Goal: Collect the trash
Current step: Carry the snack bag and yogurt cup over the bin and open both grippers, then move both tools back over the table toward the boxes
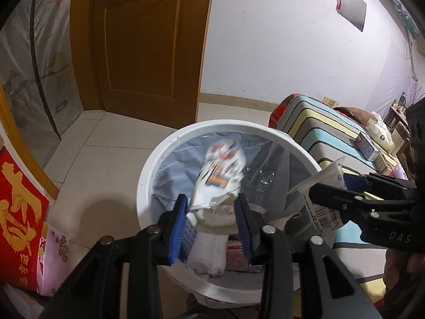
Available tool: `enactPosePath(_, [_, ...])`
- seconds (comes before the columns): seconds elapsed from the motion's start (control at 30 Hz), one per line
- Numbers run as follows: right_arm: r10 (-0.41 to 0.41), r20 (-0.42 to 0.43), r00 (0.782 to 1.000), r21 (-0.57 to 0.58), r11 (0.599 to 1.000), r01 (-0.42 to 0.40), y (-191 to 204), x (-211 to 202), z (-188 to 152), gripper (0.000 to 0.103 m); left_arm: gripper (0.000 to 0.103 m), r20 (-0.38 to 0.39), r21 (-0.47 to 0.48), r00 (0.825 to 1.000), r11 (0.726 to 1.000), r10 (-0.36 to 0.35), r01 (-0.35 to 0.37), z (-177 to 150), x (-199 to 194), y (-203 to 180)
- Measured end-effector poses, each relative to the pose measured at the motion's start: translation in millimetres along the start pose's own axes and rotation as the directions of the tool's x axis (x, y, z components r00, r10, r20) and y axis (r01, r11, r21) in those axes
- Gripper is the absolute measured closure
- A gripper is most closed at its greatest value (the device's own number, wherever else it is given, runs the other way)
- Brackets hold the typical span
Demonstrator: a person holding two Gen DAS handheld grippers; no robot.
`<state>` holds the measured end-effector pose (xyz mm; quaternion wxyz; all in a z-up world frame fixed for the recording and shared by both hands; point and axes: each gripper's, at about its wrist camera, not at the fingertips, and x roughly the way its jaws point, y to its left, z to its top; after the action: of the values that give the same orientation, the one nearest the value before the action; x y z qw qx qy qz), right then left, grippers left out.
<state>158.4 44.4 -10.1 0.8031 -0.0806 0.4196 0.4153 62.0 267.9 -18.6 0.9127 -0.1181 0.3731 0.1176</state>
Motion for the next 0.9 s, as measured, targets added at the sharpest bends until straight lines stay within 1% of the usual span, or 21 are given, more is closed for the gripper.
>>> enactPosePath(0.03, [0.000,0.001,1.000,-0.002,1.000,0.000,0,0,0,0.050,0.052,0.001,-0.003,1.000,1.000,0.000,0.000,0,0,1])
enactPosePath(0.07, [0.001,0.004,1.000,-0.005,1.000,-0.001,1,0,1,0.050,0.049,0.003,-0.006,1.000,1.000,0.001,-0.001,0,0,2])
enactPosePath(0.13, [0.000,0.012,1.000,-0.006,1.000,0.000,3,0,2,0.042,0.048,0.005,-0.007,1.000,1.000,0.004,-0.004,0,-1,2])
enactPosePath(0.17, [-0.002,0.018,1.000,-0.005,1.000,0.002,3,-1,3,0.041,0.048,0.006,-0.007,1.000,1.000,0.008,-0.008,0,-2,2])
enactPosePath(0.4, [-0.003,0.066,0.998,0.019,1.000,0.002,-5,-21,3,0.041,0.047,0.017,-0.002,0.999,0.999,0.032,-0.032,4,-10,-5])
enactPosePath(0.63, [-0.013,0.109,0.994,0.050,0.999,0.008,-13,-42,-5,0.041,0.047,0.045,0.008,0.998,0.999,0.043,-0.044,5,-27,-16])
enactPosePath(0.9, [-0.043,0.164,0.986,0.080,0.996,0.030,-27,-68,-19,0.040,0.047,0.060,0.032,0.998,0.999,0.008,-0.010,4,-39,-44])
